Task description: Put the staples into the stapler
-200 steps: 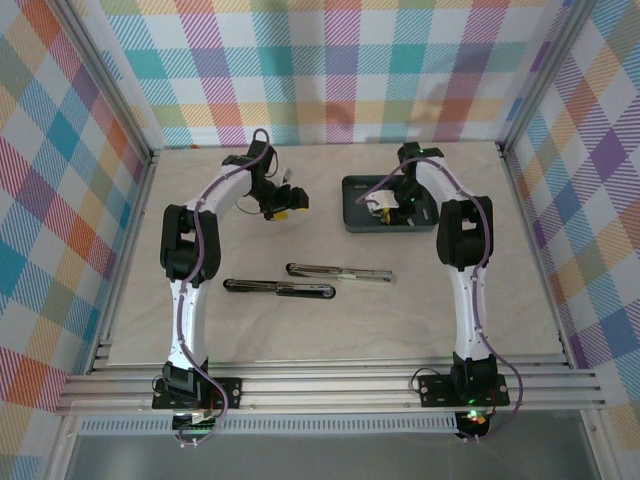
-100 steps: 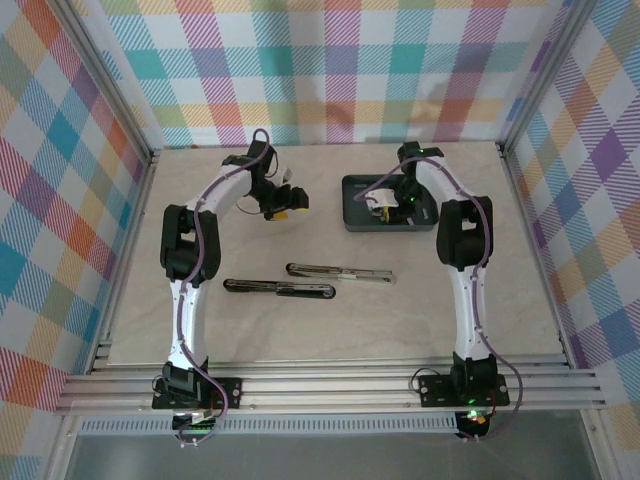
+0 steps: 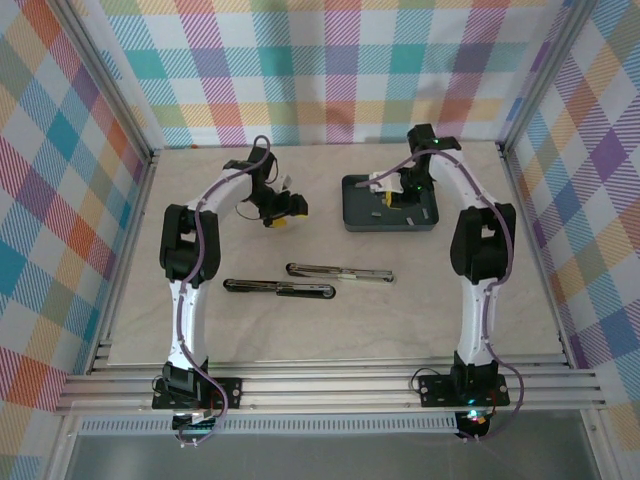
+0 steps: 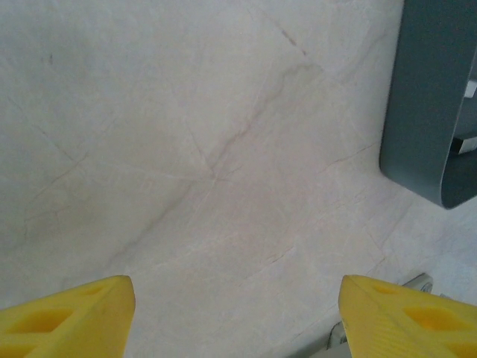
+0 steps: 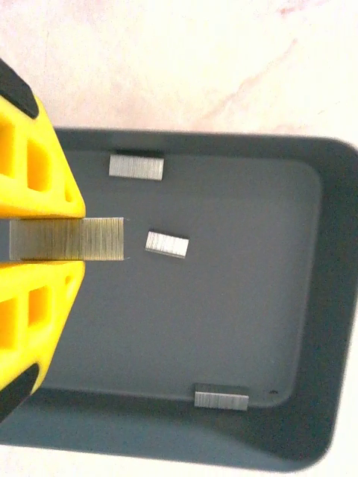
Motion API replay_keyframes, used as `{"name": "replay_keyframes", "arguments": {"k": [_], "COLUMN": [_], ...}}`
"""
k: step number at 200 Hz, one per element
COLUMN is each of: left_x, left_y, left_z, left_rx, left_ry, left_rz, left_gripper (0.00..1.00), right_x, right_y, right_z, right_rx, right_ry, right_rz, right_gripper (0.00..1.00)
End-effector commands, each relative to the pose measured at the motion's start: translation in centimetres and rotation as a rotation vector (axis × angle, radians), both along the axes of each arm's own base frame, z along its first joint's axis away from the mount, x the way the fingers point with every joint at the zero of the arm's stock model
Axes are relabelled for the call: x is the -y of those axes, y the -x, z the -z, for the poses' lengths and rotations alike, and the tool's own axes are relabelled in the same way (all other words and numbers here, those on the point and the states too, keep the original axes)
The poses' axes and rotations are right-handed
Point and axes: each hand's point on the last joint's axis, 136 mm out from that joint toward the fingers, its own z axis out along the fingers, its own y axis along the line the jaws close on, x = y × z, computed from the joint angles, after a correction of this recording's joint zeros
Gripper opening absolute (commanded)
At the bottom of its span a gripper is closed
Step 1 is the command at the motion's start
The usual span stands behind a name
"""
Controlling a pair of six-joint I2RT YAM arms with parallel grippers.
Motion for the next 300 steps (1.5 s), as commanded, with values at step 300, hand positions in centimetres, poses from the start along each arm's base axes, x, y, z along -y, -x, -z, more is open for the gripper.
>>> {"name": "replay_keyframes", "arguments": {"k": [300], "left_x": [-6.2], "left_y": [16.8], "left_z": [-4.6], "left_rx": [0.278], "left_ry": [-0.028], "left_rz": [-0.076], "left_gripper": [0.74], "right_x": [-7.7], "right_y": [29.0], "right_z": [9.4], "right_rx": [-0.386], "right_ry": [0.067], "right_rz": [0.346], "right_gripper": [0.18]}}
